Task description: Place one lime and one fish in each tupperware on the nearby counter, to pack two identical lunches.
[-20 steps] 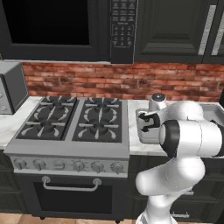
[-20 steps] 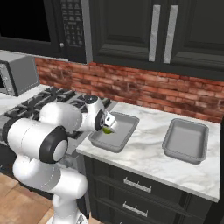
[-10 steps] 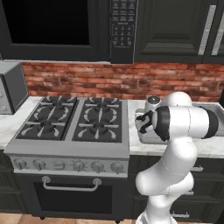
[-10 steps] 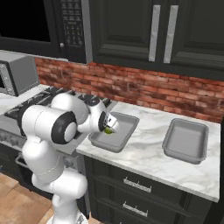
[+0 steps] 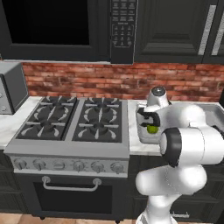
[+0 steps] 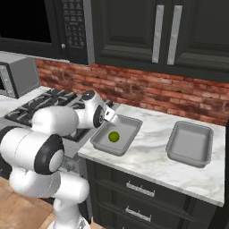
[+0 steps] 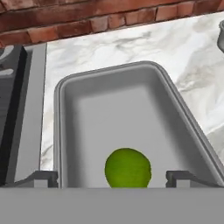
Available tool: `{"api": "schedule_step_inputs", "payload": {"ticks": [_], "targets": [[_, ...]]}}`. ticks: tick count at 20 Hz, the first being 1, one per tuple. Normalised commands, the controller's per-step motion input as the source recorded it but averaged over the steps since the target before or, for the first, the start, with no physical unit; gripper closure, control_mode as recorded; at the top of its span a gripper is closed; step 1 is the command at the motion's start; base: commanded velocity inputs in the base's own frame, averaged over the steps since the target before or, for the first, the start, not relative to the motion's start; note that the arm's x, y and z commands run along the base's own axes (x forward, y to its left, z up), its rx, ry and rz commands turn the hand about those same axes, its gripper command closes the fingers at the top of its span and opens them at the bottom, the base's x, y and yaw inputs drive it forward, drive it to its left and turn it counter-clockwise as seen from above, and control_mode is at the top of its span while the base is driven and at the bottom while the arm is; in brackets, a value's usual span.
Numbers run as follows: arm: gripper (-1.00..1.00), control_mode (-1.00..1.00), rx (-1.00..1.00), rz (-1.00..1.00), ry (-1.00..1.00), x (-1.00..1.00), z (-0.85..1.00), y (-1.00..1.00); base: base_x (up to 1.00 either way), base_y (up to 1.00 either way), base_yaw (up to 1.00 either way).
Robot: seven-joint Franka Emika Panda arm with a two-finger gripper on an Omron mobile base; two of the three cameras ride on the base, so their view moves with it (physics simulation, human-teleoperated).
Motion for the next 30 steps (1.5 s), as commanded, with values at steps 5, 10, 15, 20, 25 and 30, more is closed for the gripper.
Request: {"api": "schedule_step_inputs", "payload": {"ticks": [5, 10, 15, 20, 25, 30], "targets": [[-1.00, -1.00, -0.01, 0.00, -0.29, -1.00, 0.97, 0.28, 0.00, 0.00, 0.00], [-1.00, -1.00, 0.01, -0.03, -0.20, -1.00, 0.68, 0.14, 0.00, 0.00, 0.00], [-1.00, 1.00, 0.02, -0.06, -0.03, -0.80, 0.52, 0.31, -0.20, 0.12, -0.02], [-1.00, 1.00, 0.00, 0.00, 0.00, 0.00, 0.00, 0.00, -1.00, 0.58, -0.16], [-1.00, 1.00, 0.00, 0.00, 0.00, 0.00, 0.00, 0.00, -1.00, 0.10, -0.30], [-1.00, 1.00, 0.00, 0.00, 0.00, 0.00, 0.00, 0.00, -1.00, -0.44, -0.28]]}}
